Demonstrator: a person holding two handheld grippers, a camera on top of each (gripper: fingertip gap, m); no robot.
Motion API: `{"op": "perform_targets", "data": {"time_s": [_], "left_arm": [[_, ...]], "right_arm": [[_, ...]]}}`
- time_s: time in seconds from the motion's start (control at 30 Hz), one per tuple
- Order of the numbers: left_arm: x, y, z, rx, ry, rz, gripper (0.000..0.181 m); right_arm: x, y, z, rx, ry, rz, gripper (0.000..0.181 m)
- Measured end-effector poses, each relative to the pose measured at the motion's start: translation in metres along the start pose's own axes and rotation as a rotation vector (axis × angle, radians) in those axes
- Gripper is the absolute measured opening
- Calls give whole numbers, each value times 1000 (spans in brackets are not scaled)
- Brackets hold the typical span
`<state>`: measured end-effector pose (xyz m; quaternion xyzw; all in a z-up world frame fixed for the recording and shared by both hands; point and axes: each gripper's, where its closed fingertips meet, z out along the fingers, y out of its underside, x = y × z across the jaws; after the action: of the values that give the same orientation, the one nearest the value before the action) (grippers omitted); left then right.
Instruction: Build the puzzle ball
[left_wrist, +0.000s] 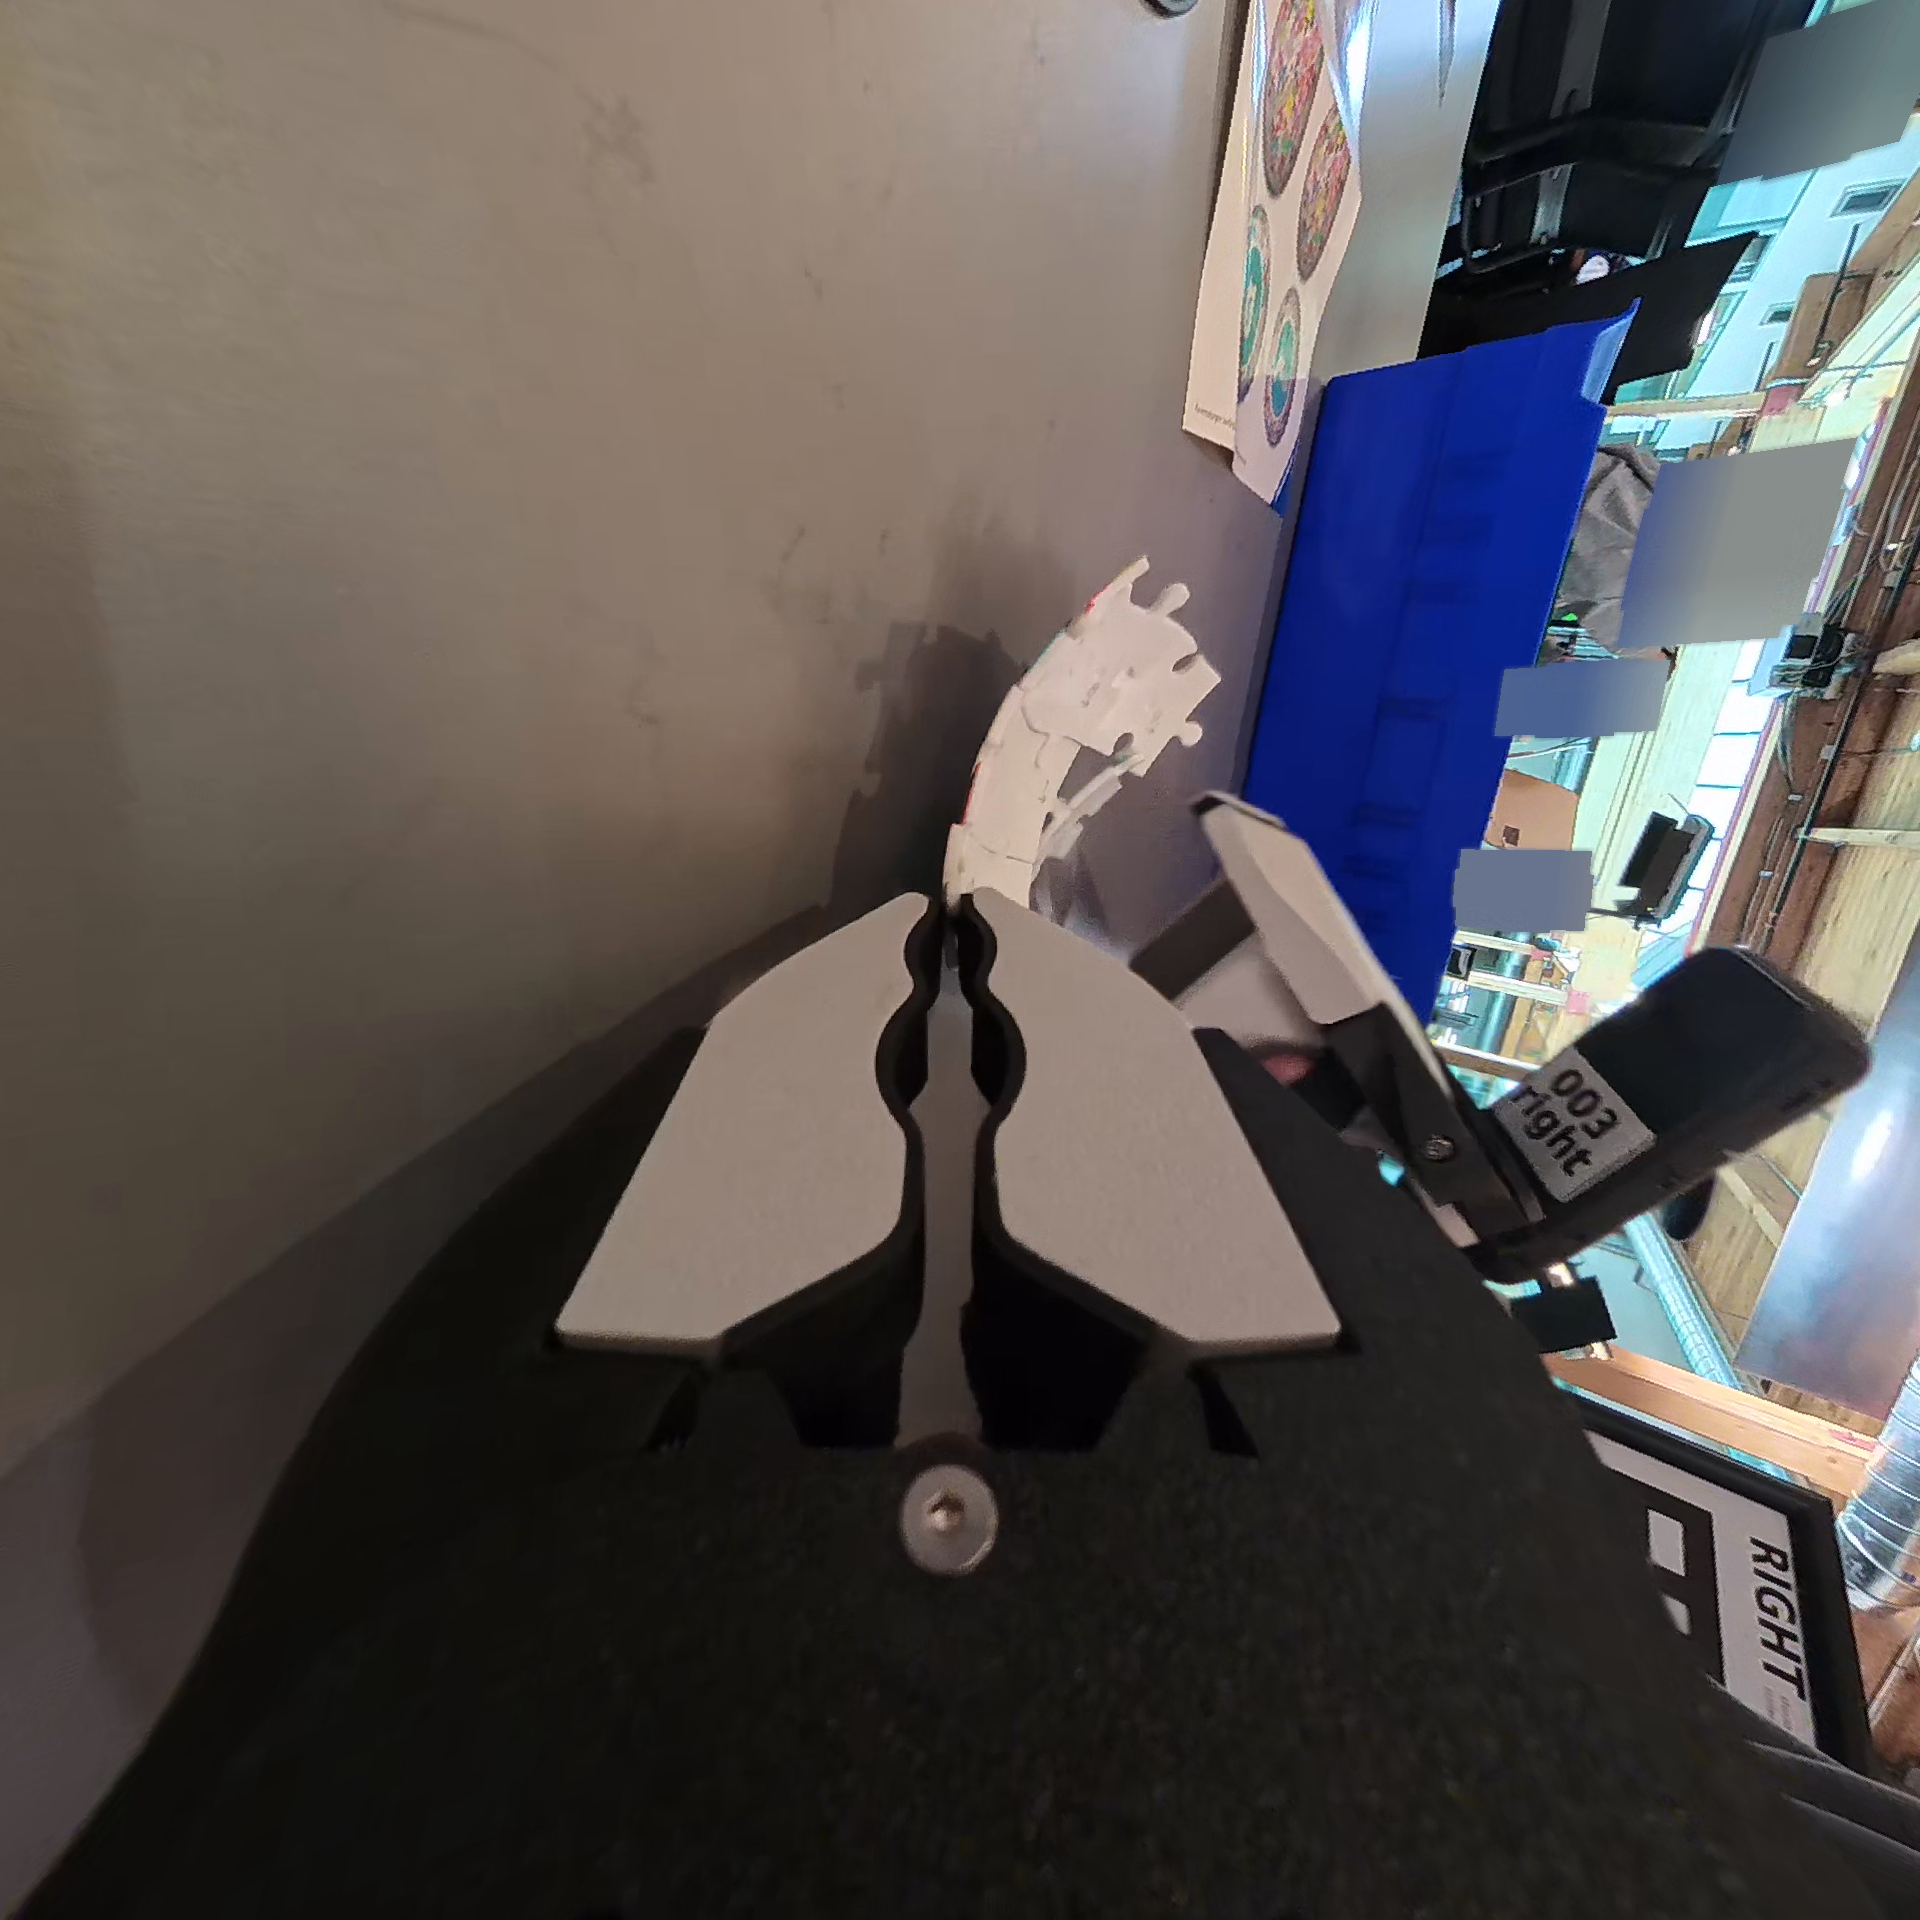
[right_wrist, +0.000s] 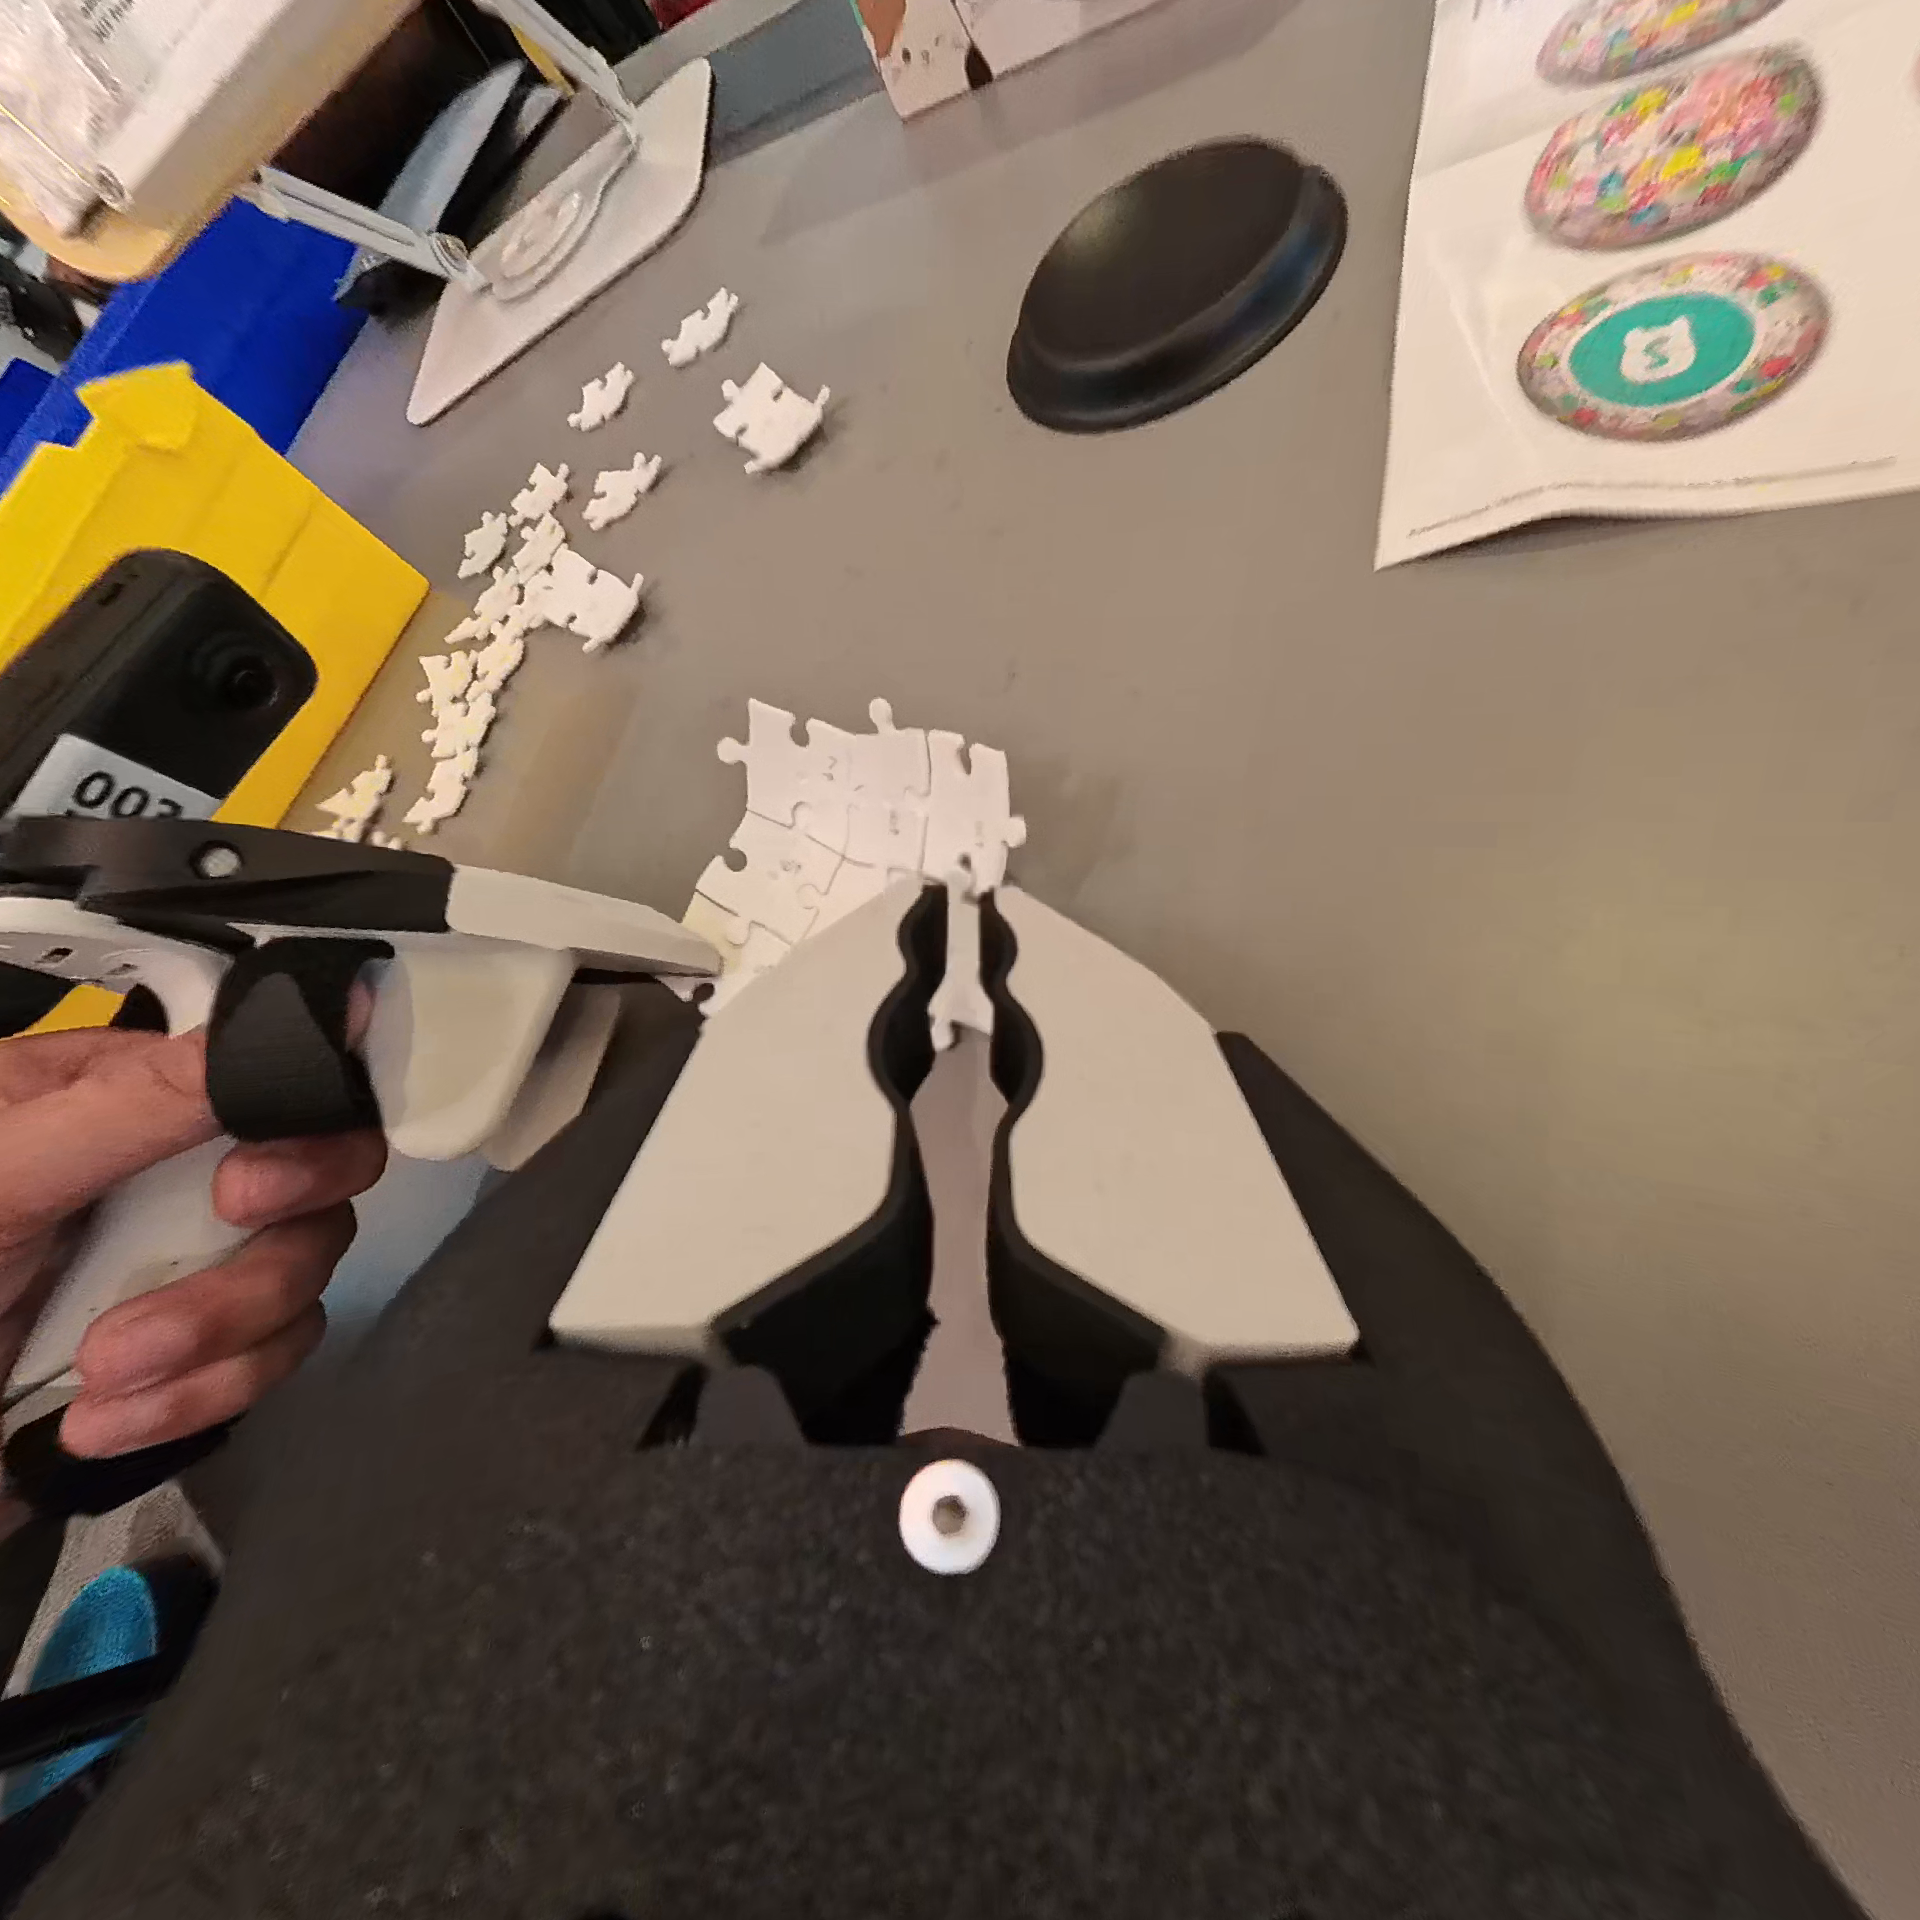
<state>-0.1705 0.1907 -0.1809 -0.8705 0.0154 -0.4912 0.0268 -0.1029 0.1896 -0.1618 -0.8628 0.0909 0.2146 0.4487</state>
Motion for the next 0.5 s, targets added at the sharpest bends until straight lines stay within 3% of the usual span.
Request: {"op": "perform_targets", "data": {"time_s": [0.13,0.3,0.5], "left_arm": [[0,0,0,0,-23,32,2],[1,0,2,-6,-36,49,2],[1,1,0,-9,-45,47,2]], "right_arm": [[-13,-17,-13,22,-92,-149,0],[-3,8,6,-195,7,-458,0],[-9,11,18,-226,8,-507,0]]}}
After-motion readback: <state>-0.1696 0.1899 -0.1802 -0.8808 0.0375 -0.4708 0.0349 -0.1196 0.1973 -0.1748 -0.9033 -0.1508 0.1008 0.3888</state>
